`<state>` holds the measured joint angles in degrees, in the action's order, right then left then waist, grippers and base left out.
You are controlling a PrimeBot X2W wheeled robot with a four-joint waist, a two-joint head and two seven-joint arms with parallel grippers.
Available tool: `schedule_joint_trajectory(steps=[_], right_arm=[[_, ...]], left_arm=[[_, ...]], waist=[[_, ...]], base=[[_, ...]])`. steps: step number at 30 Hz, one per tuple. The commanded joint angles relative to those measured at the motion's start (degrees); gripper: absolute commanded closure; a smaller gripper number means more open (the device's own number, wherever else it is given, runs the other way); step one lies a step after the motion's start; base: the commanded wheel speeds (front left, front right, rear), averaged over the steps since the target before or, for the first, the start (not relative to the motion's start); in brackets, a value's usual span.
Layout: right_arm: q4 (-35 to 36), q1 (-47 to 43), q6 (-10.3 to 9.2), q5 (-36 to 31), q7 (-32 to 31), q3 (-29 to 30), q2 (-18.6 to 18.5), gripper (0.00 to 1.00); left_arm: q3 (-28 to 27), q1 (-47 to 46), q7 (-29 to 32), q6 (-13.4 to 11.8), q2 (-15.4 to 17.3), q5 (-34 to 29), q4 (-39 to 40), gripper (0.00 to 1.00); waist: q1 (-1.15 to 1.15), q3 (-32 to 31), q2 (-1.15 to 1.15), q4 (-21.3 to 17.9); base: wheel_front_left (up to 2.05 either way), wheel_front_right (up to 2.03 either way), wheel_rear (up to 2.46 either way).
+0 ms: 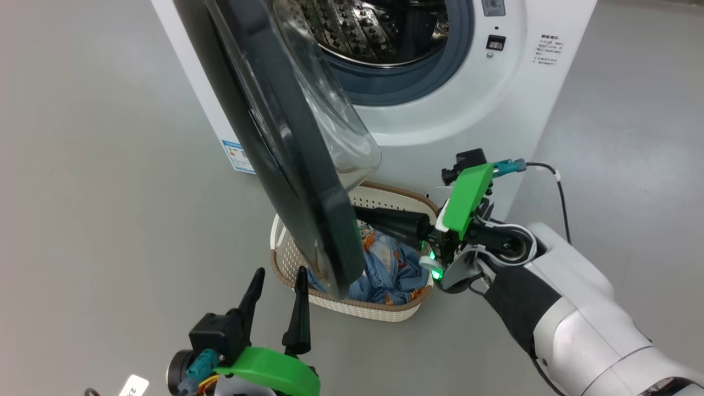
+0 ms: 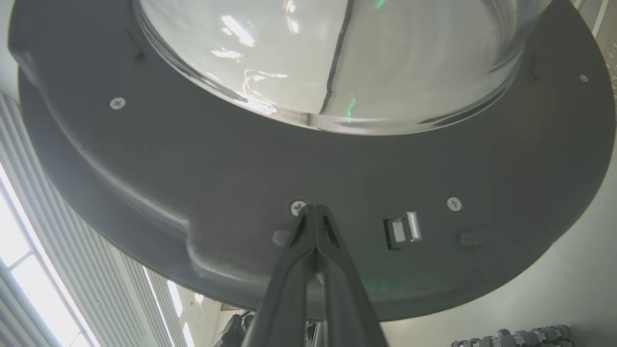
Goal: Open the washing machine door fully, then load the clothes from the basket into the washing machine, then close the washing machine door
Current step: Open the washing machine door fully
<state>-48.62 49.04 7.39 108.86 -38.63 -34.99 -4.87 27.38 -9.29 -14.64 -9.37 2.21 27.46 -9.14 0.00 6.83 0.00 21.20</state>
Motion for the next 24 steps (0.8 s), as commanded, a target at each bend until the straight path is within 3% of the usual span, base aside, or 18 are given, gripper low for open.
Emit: schedule_joint_trajectory(steps=[1, 17, 24], right_arm=[[1.9, -1.4, 0.10, 1.1, 0.1, -1.3, 2.0, 1.00], [2.9, -2.0, 0.10, 5.7, 3.4, -6.3, 1.9, 1.00], [7.8, -3.9, 0.10, 0.6, 8.9, -5.9, -2.0, 1.00]], left_arm=[[-1.7, -0.4, -0.4, 0.1, 0.7, -0.7, 1.0, 0.00], [-2.9, 1.0, -0.4, 0.1, 0.7, -1.7, 0.7, 0.00], [-4.5, 1.6, -0.4, 0.0, 0.7, -2.3, 0.3, 0.00]], waist=[[0.00, -0.3, 0.00, 0.3], [0.00, -1.9, 0.00, -0.1], [0.00, -4.1, 0.00, -1.9]], base=[[0.00, 0.00, 0.00], [0.00, 0.00, 0.00], [0.00, 0.00, 0.00]])
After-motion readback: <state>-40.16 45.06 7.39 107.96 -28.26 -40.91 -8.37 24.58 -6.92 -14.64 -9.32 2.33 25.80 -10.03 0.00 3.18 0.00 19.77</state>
